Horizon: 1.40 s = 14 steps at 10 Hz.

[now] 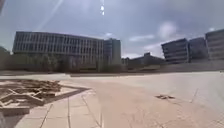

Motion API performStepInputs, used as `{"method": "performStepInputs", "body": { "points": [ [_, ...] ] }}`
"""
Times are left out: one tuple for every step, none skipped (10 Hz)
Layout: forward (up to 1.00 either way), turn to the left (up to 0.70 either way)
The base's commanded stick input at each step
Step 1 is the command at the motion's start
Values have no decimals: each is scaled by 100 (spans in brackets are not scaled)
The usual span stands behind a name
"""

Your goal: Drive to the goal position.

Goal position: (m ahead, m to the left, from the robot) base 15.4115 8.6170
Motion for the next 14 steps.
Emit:
{"method": "performStepInputs", "body": {
  "points": [
    [100,2],
    [100,0],
    [100,0],
    [100,0],
    [100,0],
    [100,27],
    [100,40],
    [100,40],
    [100,39],
    [100,25],
    [100,6],
    [100,1],
    [100,5],
    [100,20]
  ]
}}
